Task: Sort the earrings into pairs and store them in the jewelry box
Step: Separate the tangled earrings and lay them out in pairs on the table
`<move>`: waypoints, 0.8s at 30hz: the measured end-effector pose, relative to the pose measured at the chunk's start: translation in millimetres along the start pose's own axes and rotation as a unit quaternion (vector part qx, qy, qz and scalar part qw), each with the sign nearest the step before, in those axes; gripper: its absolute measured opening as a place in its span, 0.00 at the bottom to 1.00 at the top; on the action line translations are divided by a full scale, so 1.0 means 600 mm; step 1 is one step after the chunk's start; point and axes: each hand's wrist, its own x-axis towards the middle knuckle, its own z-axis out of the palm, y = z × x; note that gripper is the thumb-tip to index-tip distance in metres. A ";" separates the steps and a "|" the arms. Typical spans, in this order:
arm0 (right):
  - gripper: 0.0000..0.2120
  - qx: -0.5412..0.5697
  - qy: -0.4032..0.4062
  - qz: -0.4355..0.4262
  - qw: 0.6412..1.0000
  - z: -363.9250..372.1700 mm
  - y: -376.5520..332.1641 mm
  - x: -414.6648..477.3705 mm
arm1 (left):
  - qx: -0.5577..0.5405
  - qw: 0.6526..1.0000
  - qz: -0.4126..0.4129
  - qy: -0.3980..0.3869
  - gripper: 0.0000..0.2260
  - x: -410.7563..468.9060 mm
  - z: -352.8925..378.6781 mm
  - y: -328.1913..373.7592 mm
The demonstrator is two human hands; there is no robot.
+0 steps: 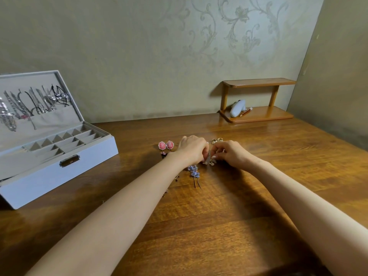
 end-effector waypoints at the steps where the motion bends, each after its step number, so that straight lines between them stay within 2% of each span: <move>1: 0.04 -0.001 0.006 0.004 1.000 0.001 -0.001 0.001 | -0.003 1.000 -0.002 0.000 0.04 0.001 0.000 0.000; 8: 0.03 0.005 0.015 0.017 1.000 0.000 -0.008 -0.004 | -0.020 1.000 -0.011 -0.003 0.06 0.001 -0.001 0.000; 12: 0.04 0.015 0.041 0.014 0.999 -0.005 -0.016 -0.013 | -0.035 0.999 -0.014 0.021 0.06 -0.010 -0.012 -0.005; 17: 0.03 0.035 0.072 -0.042 0.996 -0.007 -0.054 -0.034 | -0.065 0.996 -0.046 0.030 0.05 -0.059 -0.046 -0.029; 24: 0.03 0.041 0.045 -0.128 0.990 0.023 -0.148 -0.066 | -0.113 0.988 -0.102 0.023 0.03 -0.175 -0.082 -0.081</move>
